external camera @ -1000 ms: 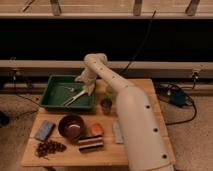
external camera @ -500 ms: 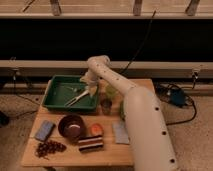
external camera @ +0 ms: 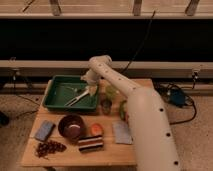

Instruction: Place brush in metal cup

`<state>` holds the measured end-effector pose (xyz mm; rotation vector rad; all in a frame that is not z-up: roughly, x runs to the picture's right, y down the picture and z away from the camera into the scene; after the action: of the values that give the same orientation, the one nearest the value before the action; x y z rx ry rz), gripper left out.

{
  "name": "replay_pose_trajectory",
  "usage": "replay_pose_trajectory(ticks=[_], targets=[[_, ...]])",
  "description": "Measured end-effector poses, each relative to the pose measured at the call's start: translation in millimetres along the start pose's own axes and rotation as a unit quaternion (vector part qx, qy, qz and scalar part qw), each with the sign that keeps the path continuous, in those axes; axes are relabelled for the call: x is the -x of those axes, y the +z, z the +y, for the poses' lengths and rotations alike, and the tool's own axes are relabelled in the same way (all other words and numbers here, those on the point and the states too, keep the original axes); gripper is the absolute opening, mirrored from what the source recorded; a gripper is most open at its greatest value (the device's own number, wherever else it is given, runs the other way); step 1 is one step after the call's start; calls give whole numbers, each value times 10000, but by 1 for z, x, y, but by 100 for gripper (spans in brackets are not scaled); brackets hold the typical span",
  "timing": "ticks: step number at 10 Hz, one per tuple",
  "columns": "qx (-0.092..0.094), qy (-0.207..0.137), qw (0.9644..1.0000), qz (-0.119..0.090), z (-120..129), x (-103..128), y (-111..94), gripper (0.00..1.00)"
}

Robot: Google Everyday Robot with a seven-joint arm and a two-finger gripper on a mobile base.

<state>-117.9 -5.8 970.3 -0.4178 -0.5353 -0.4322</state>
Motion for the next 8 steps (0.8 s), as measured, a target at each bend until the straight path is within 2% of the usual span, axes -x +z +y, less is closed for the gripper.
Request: replay_pose_trajectory(ticks=[3, 8], targets=[[18, 185, 9998, 32, -8, 5, 1, 80], [196, 711, 9968, 312, -4, 9, 3, 80]])
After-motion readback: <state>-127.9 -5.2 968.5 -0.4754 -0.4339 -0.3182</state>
